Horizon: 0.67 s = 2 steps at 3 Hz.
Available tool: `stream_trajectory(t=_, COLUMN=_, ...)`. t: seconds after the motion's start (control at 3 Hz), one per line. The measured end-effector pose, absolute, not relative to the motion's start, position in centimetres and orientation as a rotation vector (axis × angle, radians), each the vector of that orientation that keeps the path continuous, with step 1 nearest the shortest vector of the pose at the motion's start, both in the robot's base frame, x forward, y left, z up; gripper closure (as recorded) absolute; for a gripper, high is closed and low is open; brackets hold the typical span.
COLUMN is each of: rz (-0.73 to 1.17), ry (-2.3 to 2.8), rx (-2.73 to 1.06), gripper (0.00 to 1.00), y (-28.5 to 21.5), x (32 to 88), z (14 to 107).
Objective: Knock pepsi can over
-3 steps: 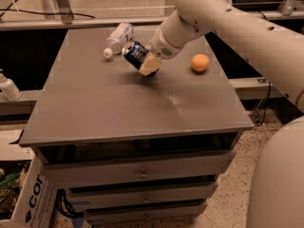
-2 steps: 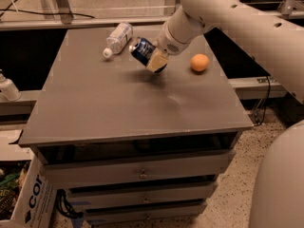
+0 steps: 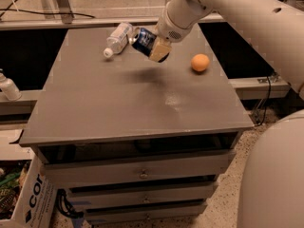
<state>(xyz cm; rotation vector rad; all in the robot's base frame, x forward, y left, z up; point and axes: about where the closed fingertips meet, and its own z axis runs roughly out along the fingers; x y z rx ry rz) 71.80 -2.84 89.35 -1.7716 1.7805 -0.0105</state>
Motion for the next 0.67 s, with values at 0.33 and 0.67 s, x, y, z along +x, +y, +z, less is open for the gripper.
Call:
stream_trajectory(t=0.33, rz=0.019, ry=1.758, rx=-1.951, gripper=1.00, y=-2.2, x=71.0, z=88.4)
stream_trajectory(t=0.67, rz=0.044, ry=1.729, rx=-2.175, gripper=1.00, y=-2.0, x=69.5, z=86.7)
